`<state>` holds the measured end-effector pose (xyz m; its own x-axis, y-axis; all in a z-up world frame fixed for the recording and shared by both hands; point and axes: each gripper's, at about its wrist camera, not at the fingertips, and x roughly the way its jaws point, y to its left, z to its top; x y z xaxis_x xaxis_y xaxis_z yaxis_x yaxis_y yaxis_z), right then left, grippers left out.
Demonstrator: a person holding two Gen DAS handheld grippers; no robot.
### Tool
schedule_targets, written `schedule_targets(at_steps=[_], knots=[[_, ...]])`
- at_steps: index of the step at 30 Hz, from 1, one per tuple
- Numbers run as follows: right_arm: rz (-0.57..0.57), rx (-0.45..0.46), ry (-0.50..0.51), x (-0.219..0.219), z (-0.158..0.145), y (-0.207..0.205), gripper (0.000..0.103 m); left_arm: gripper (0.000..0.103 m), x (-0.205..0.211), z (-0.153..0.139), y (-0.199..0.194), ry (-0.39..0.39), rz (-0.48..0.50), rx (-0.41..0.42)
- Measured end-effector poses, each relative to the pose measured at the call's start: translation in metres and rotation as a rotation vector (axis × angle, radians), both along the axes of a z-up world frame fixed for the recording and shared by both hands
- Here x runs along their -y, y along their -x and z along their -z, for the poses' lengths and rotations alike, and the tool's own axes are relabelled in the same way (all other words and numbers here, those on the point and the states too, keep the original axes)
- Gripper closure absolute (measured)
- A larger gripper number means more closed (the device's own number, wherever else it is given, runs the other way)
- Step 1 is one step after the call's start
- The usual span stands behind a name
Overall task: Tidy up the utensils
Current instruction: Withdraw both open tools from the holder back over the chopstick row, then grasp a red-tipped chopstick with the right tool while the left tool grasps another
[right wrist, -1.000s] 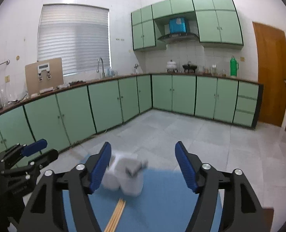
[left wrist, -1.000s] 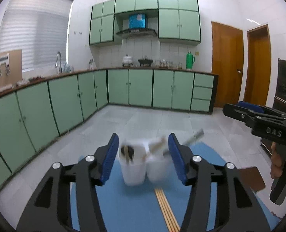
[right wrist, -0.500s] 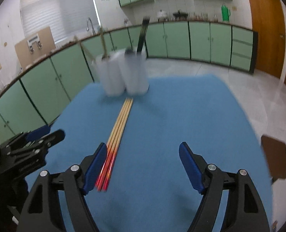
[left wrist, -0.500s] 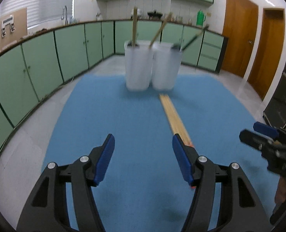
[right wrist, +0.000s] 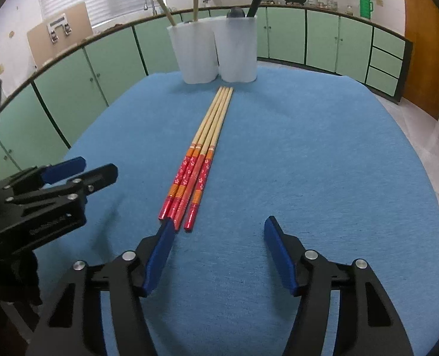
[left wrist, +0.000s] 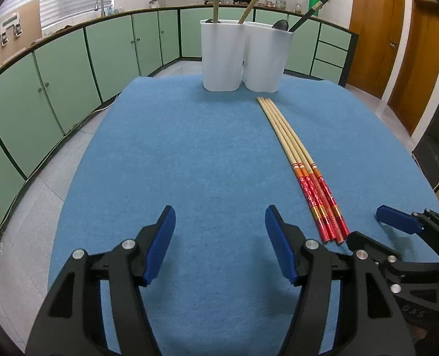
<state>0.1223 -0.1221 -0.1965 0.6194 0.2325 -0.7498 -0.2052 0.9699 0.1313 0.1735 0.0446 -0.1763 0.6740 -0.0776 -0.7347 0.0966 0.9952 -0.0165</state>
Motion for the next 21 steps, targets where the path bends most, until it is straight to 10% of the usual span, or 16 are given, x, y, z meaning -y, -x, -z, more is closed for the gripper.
schedule_targets(at_steps=[13, 18, 21], knots=[[0.016, 0.002, 0.020, -0.001, 0.001, -0.003, 0.054, 0.038, 0.013, -0.001, 0.000, 0.005, 0.019, 0.000], [-0.012, -0.003, -0.002, -0.003, 0.001, -0.006, 0.097, 0.037, 0.020, 0.000, 0.001, 0.006, 0.041, -0.007], [-0.020, -0.006, -0.022, 0.002, 0.002, -0.005, 0.097, 0.036, 0.027, 0.002, 0.003, 0.009, 0.060, -0.011]])
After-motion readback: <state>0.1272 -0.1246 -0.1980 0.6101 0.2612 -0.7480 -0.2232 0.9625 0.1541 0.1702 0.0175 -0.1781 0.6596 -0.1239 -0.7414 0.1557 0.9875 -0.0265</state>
